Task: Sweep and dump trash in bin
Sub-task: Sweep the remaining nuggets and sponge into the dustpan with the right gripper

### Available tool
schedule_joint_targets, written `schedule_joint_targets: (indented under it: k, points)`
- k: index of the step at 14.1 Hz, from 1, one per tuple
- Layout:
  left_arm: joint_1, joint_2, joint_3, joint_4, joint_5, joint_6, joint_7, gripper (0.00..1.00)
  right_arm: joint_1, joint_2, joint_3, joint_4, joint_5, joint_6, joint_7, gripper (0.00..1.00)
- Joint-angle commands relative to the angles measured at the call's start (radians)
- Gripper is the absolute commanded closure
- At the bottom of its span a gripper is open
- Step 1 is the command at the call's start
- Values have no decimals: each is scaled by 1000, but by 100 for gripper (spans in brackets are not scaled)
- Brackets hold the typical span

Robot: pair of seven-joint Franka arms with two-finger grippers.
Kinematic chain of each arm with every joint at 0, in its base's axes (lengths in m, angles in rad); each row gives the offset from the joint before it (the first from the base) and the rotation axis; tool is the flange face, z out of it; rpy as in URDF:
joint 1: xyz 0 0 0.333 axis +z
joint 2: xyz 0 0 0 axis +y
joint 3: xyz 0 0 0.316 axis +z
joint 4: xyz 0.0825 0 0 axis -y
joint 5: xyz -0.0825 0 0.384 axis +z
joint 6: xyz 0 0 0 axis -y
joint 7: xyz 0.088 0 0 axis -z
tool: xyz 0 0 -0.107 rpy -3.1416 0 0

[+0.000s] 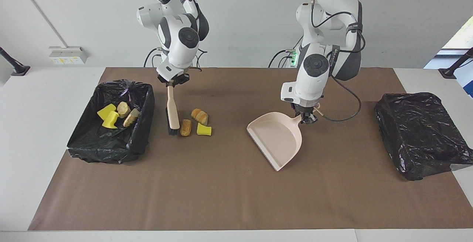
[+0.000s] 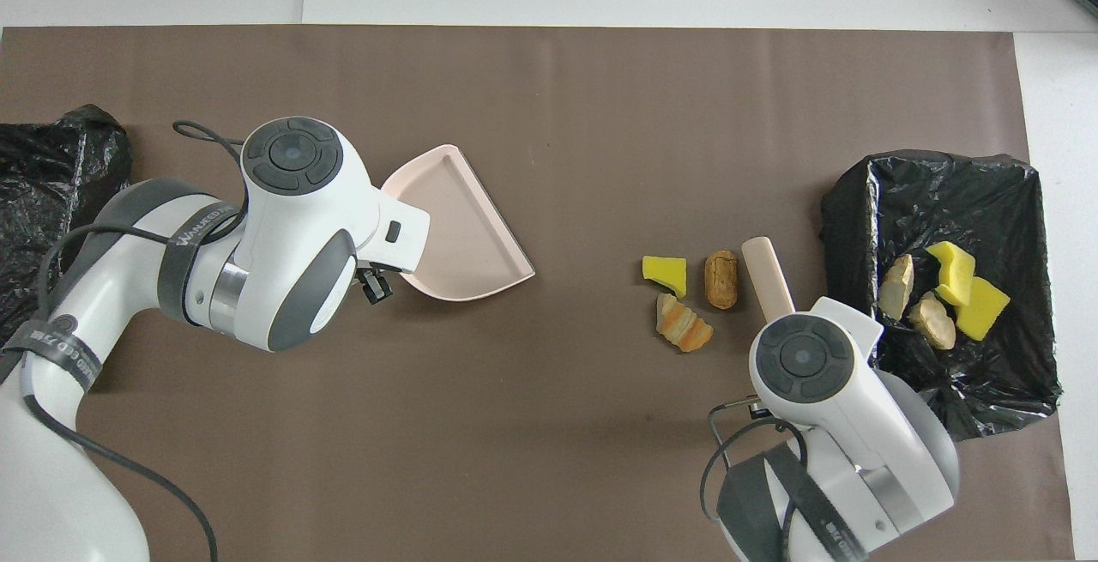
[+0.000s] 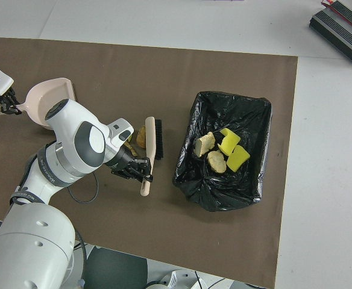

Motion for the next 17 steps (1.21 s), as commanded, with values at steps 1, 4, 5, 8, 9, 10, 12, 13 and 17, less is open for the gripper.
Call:
schedule_joint_targets:
  k: [1, 4, 5, 8, 9, 10, 12, 13, 17]
  points:
    - [-51, -18, -2, -28, 23, 40, 16, 100, -21, 19, 18, 4, -7, 25, 1, 100]
    - [-84, -31, -12, -56, 64, 35, 29, 100, -19, 28, 20, 2, 160, 59, 15, 100]
    - [-114, -43, -17, -67, 106, 35, 32, 100, -19, 31, 20, 4, 226, 59, 12, 100]
    - [-135, -90, -17, -162, 105, 60, 27, 100, -5, 43, 21, 1, 352, 74, 13, 100]
    - [-148, -101, -16, -186, 109, 87, 26, 100, -4, 43, 21, 1, 389, 74, 10, 100]
    - [-157, -120, -16, -218, 117, 112, 24, 100, -4, 43, 21, -1, 421, 77, 4, 100]
    - [-163, -127, -16, -235, 122, 127, 16, 100, -1, 43, 21, -1, 490, 82, -1, 100]
    - [-161, -130, -17, -239, 122, 133, 18, 100, 31, 45, 21, -1, 519, 94, 5, 100]
    - [-165, -140, -17, -261, 122, 136, 18, 100, 97, 72, 21, 8, 601, 155, -71, 100]
